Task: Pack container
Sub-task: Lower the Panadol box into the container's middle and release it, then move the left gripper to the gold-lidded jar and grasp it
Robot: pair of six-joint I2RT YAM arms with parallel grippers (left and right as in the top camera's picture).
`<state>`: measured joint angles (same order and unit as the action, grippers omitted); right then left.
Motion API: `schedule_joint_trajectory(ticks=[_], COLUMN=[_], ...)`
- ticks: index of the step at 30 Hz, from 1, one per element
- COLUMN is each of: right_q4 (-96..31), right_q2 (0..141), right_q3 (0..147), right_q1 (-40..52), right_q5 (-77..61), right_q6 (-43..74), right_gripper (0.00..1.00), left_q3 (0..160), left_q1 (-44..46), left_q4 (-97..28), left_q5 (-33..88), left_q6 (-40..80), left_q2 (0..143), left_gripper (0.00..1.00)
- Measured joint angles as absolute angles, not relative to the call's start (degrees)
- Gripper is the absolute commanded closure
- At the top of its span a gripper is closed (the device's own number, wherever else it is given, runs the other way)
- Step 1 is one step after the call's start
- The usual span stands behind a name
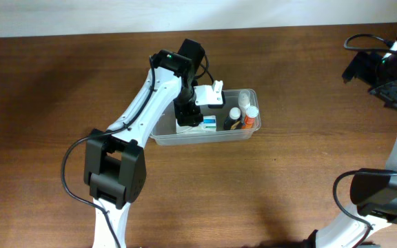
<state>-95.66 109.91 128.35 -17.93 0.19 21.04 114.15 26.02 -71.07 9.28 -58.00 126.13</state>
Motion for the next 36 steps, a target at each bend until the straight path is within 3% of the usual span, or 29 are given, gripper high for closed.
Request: schedule_joint_trajectory(ticks=[7, 9, 10, 11, 15, 17, 20, 30, 36], right_q4=[-95.66, -95.66, -95.66, -95.66, -95.66, -95.64, -95.66, -95.66, -95.64], right_q2=[109.91, 109.91, 109.91, 109.91, 109.91, 109.91, 109.91, 109.91, 109.91], right_q3=[128.35, 128.35, 128.35, 128.35, 128.35, 128.35, 128.35, 128.35, 128.35], right_q1=[-17.93, -17.93, -17.93, -17.93, -17.93, -17.93, -17.93, -17.93, -17.93], right_q5=[0.19, 0.19, 0.19, 0.19, 0.19, 0.21, 0.19, 0.19, 0.19], right_q6=[21.04, 21.02, 20.99, 20.99, 21.02, 21.04, 21.02, 20.99, 21.04], right_gripper=[0.02, 0.02, 0.02, 0.02, 0.02, 0.02, 0.02, 0.02, 0.02], left_q3=[114.83, 115.79, 116.36, 117.14, 121.05, 123.02, 124.6, 124.77, 115.81], left_q1=[26.02, 26.02, 26.02, 26.02, 25.89, 25.41, 23.51, 2.87, -5.65], left_q4=[-71.53, -71.79, -72.14, -72.79, -77.14, -79.53, -79.96, -82.7, -82.94], left_q5=[10.09, 11.03, 11.49, 11.86, 12.8, 13.17, 13.08, 7.42, 5.13], left_q6=[-54.98, -53.58, -52.84, -51.64, -45.08, -41.67, -36.69, -13.45, -4.82], left_q2=[126.08, 125.67, 125.23, 124.66, 120.46, 117.56, 113.06, 108.33, 108.38], left_gripper=[0.22, 0.14, 0.03, 0.01, 0.01, 0.07, 0.04, 0.01, 0.01])
